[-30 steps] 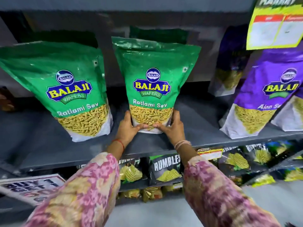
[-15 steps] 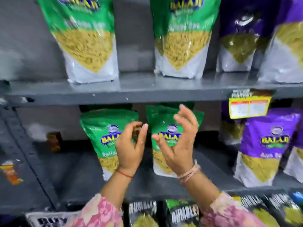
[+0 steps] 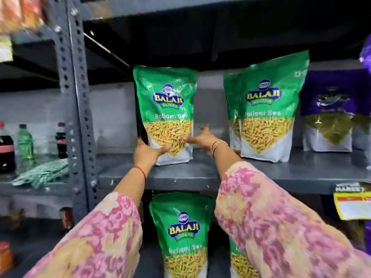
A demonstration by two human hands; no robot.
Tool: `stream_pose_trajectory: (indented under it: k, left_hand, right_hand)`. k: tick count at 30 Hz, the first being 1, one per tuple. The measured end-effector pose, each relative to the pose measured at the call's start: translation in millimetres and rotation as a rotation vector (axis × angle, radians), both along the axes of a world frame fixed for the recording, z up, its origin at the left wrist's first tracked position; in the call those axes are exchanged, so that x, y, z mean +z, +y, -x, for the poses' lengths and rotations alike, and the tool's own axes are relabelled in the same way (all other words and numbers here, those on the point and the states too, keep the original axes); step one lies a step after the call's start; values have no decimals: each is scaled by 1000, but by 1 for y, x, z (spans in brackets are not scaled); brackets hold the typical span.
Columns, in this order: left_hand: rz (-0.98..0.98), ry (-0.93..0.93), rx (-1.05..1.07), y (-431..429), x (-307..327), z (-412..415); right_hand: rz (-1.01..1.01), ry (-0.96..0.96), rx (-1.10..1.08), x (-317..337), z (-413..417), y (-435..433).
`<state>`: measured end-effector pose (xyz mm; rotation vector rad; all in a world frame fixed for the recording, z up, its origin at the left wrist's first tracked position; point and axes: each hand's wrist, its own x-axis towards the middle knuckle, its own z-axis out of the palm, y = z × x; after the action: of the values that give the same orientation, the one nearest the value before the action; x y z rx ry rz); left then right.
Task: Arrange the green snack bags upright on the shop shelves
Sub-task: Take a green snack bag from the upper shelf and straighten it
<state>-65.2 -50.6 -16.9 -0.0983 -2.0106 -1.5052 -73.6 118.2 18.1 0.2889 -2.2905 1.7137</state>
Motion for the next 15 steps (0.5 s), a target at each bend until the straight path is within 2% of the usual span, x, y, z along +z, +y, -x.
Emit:
stream_pose_trajectory:
  k: [3, 7, 12, 15]
  left_hand:
    - [-96, -15, -159, -4, -3, 14]
    - [-198, -48, -382, -10, 0, 14]
    - [-65, -88, -561, -46, 15, -1]
    - [-13, -64, -564, -63, 21, -13]
  right_hand:
    - [11, -103, 134, -8, 19, -10]
    - [28, -33, 173, -5, 15, -10]
    - [76, 200, 141, -4, -14, -17]
    - [79, 306, 57, -8, -30, -33]
